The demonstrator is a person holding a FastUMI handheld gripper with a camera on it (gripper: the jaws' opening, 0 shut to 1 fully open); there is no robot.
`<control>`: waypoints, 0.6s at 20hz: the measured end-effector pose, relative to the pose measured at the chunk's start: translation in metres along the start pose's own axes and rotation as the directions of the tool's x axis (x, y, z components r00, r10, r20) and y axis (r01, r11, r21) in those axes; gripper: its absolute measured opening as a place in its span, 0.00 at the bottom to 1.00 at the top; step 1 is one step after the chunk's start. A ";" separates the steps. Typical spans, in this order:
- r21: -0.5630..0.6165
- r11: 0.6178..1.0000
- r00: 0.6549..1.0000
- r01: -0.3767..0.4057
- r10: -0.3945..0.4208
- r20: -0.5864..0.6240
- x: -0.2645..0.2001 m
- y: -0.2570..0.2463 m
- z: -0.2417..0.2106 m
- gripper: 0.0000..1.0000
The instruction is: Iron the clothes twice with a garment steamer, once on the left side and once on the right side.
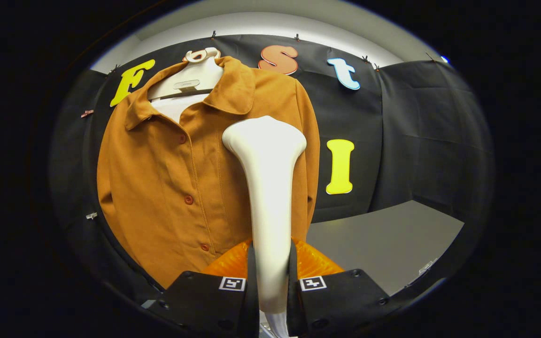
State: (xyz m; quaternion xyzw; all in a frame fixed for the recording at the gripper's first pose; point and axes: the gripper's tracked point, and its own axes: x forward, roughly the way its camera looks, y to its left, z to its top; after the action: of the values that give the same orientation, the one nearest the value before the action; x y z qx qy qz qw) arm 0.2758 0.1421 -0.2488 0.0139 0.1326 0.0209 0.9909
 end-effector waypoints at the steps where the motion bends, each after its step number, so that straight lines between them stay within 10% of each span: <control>1: 0.001 1.000 1.000 0.005 -0.005 -0.006 0.000 -0.001 -0.004 0.27; 12: -0.017 0.999 0.980 0.037 -0.039 -0.197 -0.005 -0.004 -0.104 0.27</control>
State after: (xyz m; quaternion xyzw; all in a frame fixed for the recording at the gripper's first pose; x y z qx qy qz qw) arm 0.2441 0.1397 -0.3476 0.0027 0.2301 0.0041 0.9732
